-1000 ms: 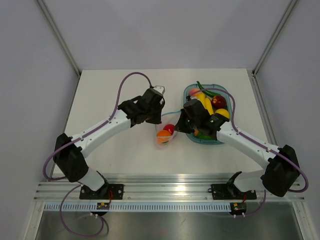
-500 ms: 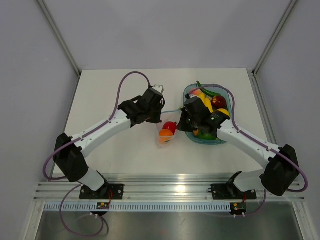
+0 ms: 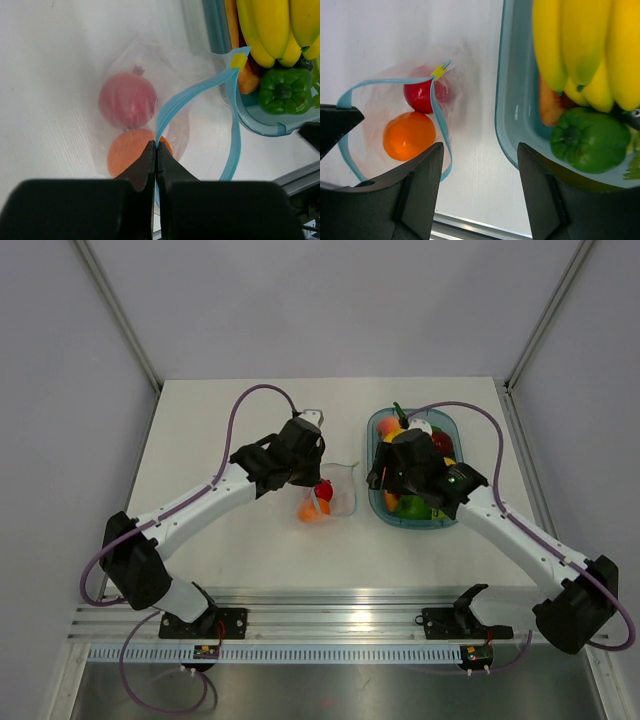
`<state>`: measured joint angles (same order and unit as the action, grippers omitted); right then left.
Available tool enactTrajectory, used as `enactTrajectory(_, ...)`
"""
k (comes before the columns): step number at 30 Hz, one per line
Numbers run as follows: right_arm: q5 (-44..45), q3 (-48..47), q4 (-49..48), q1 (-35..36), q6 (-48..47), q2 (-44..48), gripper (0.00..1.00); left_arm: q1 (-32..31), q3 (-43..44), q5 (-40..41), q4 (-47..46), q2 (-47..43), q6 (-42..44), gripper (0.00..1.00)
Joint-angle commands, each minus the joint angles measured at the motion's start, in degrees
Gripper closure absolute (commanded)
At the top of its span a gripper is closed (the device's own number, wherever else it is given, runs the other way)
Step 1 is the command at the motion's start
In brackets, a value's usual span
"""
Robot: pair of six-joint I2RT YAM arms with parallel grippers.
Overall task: Place the food in the zip-top bag and seal the zipper
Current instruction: Adjust the zipper food storage bag at the center of the board, then pick up the fake fruit from the bin.
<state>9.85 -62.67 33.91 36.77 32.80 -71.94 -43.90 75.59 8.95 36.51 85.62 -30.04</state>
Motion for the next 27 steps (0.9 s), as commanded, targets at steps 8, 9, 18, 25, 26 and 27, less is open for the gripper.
enactTrajectory(8,2.55,4.93,3.80,-19.09,-1.95,6.82,0.33,0.57,0.08,-1.04,-3.38,-0.64,-1.60,1.00)
enactTrajectory(9,1.07,5.54,3.36,-21.98,-1.69,6.38,0.32,0.57,0.17,-1.04,-3.29,-0.63,-1.60,1.00)
enactTrajectory(18,-2.55,10.20,-1.04,-27.72,-0.20,4.09,0.26,0.57,0.00,-0.78,-3.02,-0.99,-0.98,1.00)
enactTrajectory(25,-4.57,12.23,-6.92,-32.99,3.33,5.15,0.37,0.57,-0.36,-1.48,-3.55,-0.63,-0.72,1.00)
enactTrajectory(26,-4.31,12.14,-7.36,-33.52,3.15,4.80,0.41,0.57,-0.36,-1.57,-3.47,-0.63,-0.63,1.00)
enactTrajectory(27,-4.31,11.70,-7.46,-33.96,3.06,4.36,0.44,0.57,-0.27,-1.57,-3.47,-0.63,-0.54,1.00)
